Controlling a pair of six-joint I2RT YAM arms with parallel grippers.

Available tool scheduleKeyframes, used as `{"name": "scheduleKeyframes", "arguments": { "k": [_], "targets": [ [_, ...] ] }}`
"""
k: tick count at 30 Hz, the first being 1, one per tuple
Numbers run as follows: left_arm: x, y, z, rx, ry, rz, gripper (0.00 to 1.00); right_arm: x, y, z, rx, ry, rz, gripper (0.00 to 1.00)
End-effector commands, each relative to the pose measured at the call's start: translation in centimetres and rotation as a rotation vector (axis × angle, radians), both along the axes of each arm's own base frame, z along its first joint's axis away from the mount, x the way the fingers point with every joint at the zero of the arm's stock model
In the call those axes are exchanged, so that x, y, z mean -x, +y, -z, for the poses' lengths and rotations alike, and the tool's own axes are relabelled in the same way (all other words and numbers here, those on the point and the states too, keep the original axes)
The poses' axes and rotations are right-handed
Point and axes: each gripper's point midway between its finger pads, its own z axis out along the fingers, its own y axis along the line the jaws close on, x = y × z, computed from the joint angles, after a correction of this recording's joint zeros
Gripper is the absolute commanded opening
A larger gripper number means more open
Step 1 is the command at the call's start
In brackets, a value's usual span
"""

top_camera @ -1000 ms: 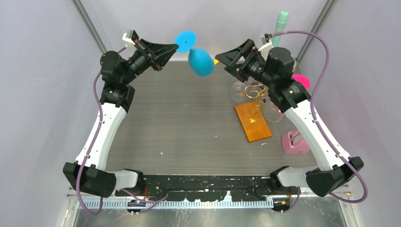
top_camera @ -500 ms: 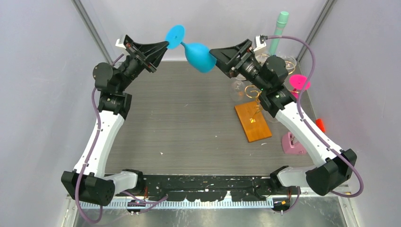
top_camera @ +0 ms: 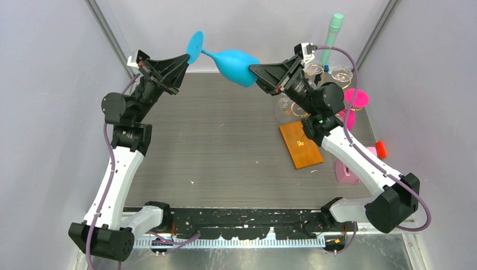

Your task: Take the wine glass off the wine glass rack

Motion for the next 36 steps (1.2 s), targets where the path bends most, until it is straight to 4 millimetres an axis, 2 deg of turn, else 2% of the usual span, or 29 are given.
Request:
{"name": "scheduleKeyframes", "arguments": {
  "k": [1, 3, 4, 6, 8, 11, 12, 14, 16, 17, 18, 19, 20, 21, 22, 23, 24, 25, 26, 27, 28, 29, 34, 35, 36],
  "targets": [
    [0.1, 0.3, -0.1, 0.040, 0.020, 0.016, 0.00, 4.6, -1.4, -3.8, -0.090, -0.167, -0.057, 0.32],
    [0.1, 0.2, -0.2, 0.034, 0.013, 0.018, 0.00, 4.7, -1.2, -4.0, -0.089, -0.177, -0.063, 0.27],
    [0.2, 0.2, -0.1, 0.031, 0.013, 0.021, 0.01, 4.5, -1.0, -4.1, -0.087, -0.179, -0.067, 0.20],
    [0.3, 0.1, 0.0, 0.020, 0.012, 0.016, 0.09, 4.4, -0.8, -4.2, -0.088, -0.187, -0.073, 0.09],
    [0.3, 0.0, 0.2, 0.002, 0.000, 0.009, 0.25, 4.2, -0.5, -4.3, -0.085, -0.192, -0.075, 0.02],
    [0.6, -0.2, 0.5, -0.061, -0.055, -0.020, 0.63, 3.4, 0.0, -3.7, -0.053, -0.188, -0.054, 0.01],
    [0.7, -0.5, 0.9, -0.099, -0.068, -0.029, 0.72, 2.8, 0.3, -3.2, -0.021, -0.178, -0.028, 0.01],
    [1.0, -0.8, 2.0, -0.162, -0.080, -0.044, 0.82, 1.6, 0.8, -2.4, 0.042, -0.165, 0.023, 0.00],
    [1.5, -0.9, 3.4, -0.228, -0.103, -0.065, 0.88, 0.2, 1.3, -1.4, 0.119, -0.145, 0.083, 0.00],
    [2.0, -1.0, 4.3, -0.270, -0.117, -0.075, 0.89, -0.1, 1.4, -1.5, 0.140, -0.143, 0.102, 0.00],
    [1.9, -1.1, 5.5, -0.318, -0.116, -0.087, 0.91, -1.3, 1.8, -0.1, 0.212, -0.115, 0.147, 0.00],
    [2.4, -1.2, 6.4, -0.364, -0.129, -0.099, 0.92, -1.6, 2.1, -0.1, 0.241, -0.110, 0.165, 0.00],
    [2.6, -1.2, 7.6, -0.417, -0.137, -0.113, 0.94, -2.8, 2.3, 1.8, 0.333, -0.083, 0.223, 0.00],
    [2.7, -1.2, 9.2, -0.476, -0.122, -0.118, 0.97, -2.6, 2.8, 1.6, 0.370, -0.102, 0.238, 0.00],
    [2.9, -1.3, 10.2, -0.526, -0.133, -0.123, 0.99, -3.9, 3.0, 4.0, 0.492, -0.085, 0.295, 0.01],
    [3.1, -1.3, 10.7, -0.572, -0.166, -0.129, 1.00, -3.6, 3.3, 3.7, 0.536, -0.094, 0.309, 0.01],
    [3.3, -1.4, 11.1, -0.613, -0.205, -0.123, 1.00, -4.7, 3.2, 6.7, 0.670, -0.055, 0.354, 0.01],
    [3.4, -1.6, 12.0, -0.666, -0.238, -0.116, 1.00, -4.9, 3.2, 6.4, 0.716, -0.075, 0.401, 0.01],
    [3.6, -1.8, 12.7, -0.707, -0.266, -0.096, 1.00, -5.1, 3.4, 8.8, 0.809, -0.032, 0.391, 0.00],
    [3.7, -1.9, 13.4, -0.749, -0.288, -0.080, 1.00, -5.0, 3.4, 8.4, 0.847, -0.065, 0.418, 0.00],
    [3.7, -1.9, 14.1, -0.797, -0.309, -0.073, 1.00, -5.1, 3.6, 10.6, 0.929, -0.030, 0.404, 0.00],
    [3.7, -1.8, 15.1, -0.844, -0.310, -0.066, 1.00, -5.1, 3.2, 11.0, 0.993, -0.024, 0.435, 0.00],
    [3.5, 0.9, 19.1, -1.133, -0.264, -0.169, 1.00, -5.7, 3.8, 15.2, 1.238, 0.014, 0.458, 0.00],
    [3.4, 1.7, 19.7, -1.193, -0.251, -0.202, 1.00, -5.5, 3.6, 15.4, 1.282, 0.018, 0.471, 0.00],
    [3.3, 2.6, 20.3, -1.253, -0.230, -0.228, 1.00, -5.7, 4.3, 15.9, 1.312, 0.016, 0.468, 0.01]
  ]
}}
